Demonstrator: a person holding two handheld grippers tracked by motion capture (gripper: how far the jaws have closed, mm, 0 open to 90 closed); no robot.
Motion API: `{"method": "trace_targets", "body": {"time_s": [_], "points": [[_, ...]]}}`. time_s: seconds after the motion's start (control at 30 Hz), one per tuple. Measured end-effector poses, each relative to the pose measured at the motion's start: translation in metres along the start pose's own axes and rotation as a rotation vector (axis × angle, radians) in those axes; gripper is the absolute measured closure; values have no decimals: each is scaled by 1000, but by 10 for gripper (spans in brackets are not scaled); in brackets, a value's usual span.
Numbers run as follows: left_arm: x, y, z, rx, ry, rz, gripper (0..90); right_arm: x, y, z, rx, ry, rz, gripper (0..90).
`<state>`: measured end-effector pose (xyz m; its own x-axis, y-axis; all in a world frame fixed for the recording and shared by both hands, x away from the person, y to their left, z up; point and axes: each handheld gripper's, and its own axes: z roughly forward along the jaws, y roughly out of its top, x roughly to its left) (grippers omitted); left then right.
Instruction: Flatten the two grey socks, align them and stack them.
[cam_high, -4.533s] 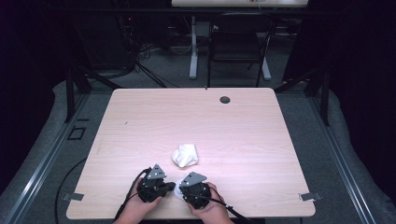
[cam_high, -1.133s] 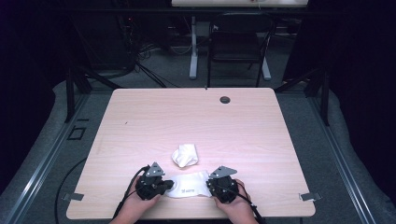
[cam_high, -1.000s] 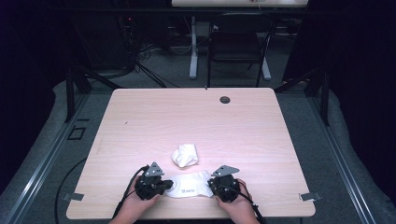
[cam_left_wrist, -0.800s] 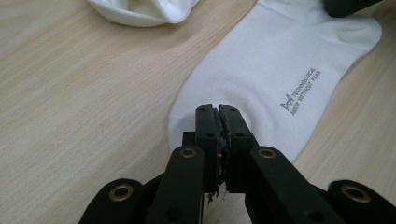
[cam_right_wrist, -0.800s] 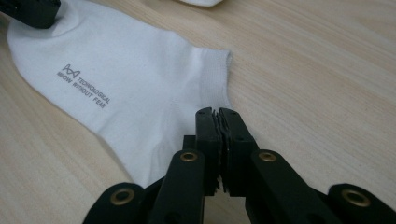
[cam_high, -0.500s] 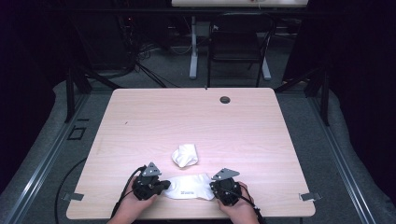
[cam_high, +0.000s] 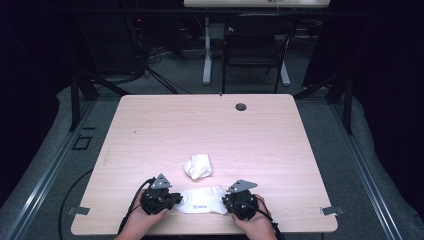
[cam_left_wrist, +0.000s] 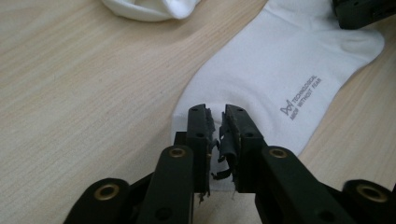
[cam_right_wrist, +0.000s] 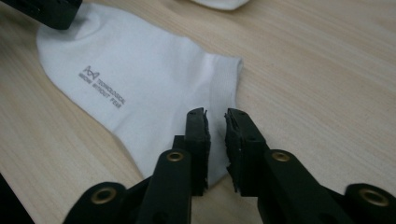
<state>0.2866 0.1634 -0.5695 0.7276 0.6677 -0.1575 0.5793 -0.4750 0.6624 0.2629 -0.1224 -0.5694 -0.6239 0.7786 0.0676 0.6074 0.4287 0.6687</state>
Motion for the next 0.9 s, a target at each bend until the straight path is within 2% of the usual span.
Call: {"method": "trace_targets", "body": {"time_s": [0.13, 0.3, 0.4, 0.47, 0.63, 0.73, 0.9], "points": [[1, 2, -3, -34, 3, 0, 741, -3, 4, -6, -48, 2, 15, 683], [3, 3, -4, -46, 9, -13, 648, -7, 6, -8, -89, -6, 14, 572], [4, 3, -4, -59, 20, -23, 603, -8, 7, -9, -98, -30, -24, 558], [6, 4, -4, -58, 28, -18, 576, -9, 8, -11, -96, -28, -29, 558], [9, 4, -4, -63, 36, -46, 545, -8, 15, -11, -76, -4, -32, 556], [11, 6, -4, -69, 36, -52, 538, -8, 20, -9, -75, 1, -41, 509], [15, 9, -6, -75, 40, -56, 538, -6, 27, -7, -111, 44, -4, 443]]}}
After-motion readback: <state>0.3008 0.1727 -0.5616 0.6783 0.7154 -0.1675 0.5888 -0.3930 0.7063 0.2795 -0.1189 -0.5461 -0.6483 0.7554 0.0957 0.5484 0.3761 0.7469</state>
